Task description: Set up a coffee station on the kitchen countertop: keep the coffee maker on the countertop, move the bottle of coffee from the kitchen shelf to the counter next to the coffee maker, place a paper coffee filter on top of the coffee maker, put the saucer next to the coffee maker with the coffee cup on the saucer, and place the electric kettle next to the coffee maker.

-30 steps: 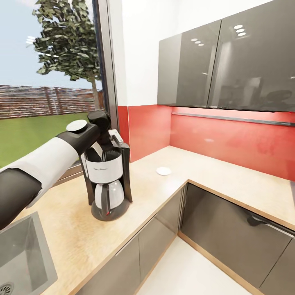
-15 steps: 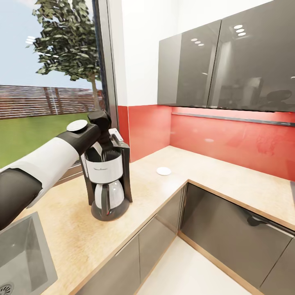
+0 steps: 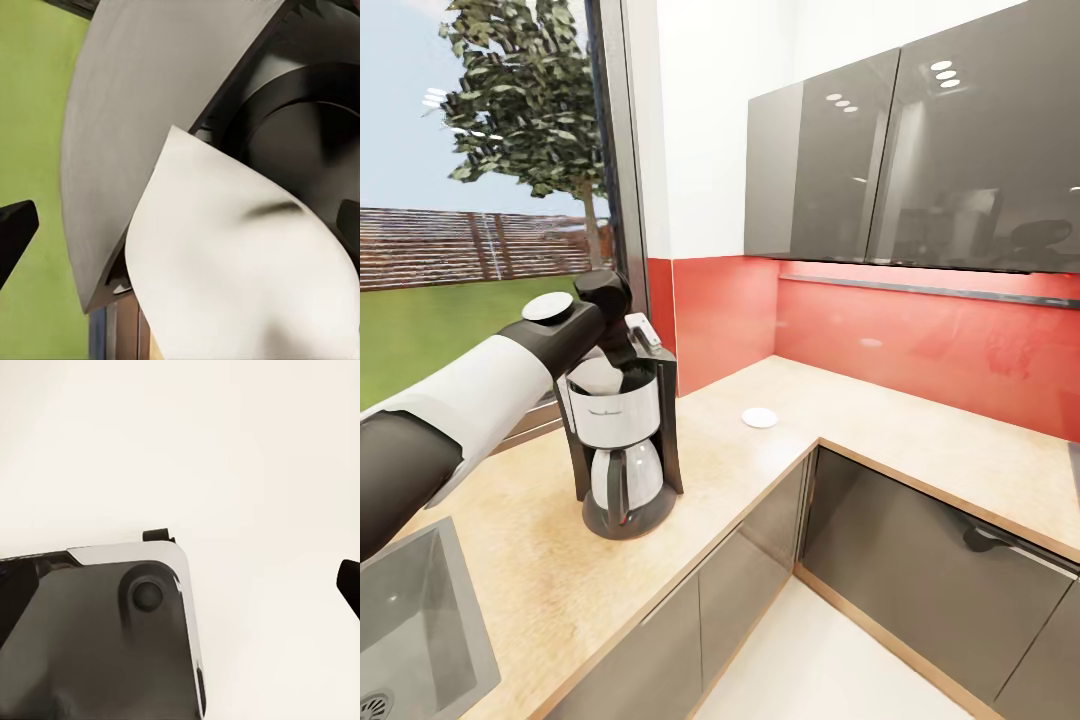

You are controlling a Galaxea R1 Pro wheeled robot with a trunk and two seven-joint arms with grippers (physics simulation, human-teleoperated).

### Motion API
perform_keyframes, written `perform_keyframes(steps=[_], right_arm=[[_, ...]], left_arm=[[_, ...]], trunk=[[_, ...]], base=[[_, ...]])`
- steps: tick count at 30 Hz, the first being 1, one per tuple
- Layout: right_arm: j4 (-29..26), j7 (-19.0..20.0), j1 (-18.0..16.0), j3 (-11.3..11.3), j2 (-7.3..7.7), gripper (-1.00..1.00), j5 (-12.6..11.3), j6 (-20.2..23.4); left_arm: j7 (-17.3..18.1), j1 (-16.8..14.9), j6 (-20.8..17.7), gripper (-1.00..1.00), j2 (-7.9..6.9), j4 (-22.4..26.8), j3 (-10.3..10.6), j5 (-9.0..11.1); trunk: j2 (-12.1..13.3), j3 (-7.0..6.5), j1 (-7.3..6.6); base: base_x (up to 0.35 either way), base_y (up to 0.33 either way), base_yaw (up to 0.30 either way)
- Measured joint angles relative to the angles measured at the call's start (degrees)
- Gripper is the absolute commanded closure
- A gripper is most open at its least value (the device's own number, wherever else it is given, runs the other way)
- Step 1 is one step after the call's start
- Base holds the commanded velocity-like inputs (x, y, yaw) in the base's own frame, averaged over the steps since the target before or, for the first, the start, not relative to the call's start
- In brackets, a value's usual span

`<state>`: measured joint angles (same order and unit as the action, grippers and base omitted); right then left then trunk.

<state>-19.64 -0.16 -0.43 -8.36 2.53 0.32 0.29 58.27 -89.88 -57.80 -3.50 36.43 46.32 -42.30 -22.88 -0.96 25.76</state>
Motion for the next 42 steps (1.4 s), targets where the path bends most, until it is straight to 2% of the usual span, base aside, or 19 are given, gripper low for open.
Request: perform_keyframes(steps=[17,19,22,25,27,32,42], right_arm=[[0.0,0.0,0.0,0.0,0.02,-1.00,0.0,0.0],[0.0,0.0,0.0,0.0,0.02,-1.00,0.0,0.0],[0.0,0.0,0.0,0.0,-0.01,-1.00,0.0,0.0],[0.1,0.0,0.0,0.0,0.00,-1.00,0.0,0.0],[0.1,0.0,0.0,0.0,0.02,-1.00,0.0,0.0],[0.1,0.0,0.0,0.0,-0.02,-1.00,0.0,0.0],[0.1,0.0,0.0,0.0,-0.02,-1.00,0.0,0.0]], left_arm=[[-0.1,0.0,0.0,-1.00,-0.07,0.5,-0.3,-0.1],[-0.1,-0.1,0.0,-1.00,0.03,0.6,-1.3,-0.1],[-0.2,-0.6,0.0,-1.00,0.33,0.7,-5.8,-0.2],[-0.2,-1.5,0.1,-1.00,0.41,0.8,-9.3,-0.3],[-0.2,-2.0,0.1,-1.00,0.39,0.8,-10.3,-0.3],[-0.2,-3.1,0.0,-1.00,0.08,0.9,-11.4,-0.4],[-0.2,-3.6,0.0,-1.00,0.20,0.9,-11.7,-0.3]], trunk=[[0.0,0.00,0.00],[0.0,0.00,0.00],[0.0,0.00,0.00],[0.0,0.00,0.00],[0.0,0.00,0.00],[0.0,0.00,0.00],[0.0,0.00,0.00]], base=[[0.000,0.000,0.000],[0.000,0.000,0.000],[0.000,0.000,0.000],[0.000,0.000,0.000],[0.000,0.000,0.000],[0.000,0.000,0.000],[0.000,0.000,0.000]])
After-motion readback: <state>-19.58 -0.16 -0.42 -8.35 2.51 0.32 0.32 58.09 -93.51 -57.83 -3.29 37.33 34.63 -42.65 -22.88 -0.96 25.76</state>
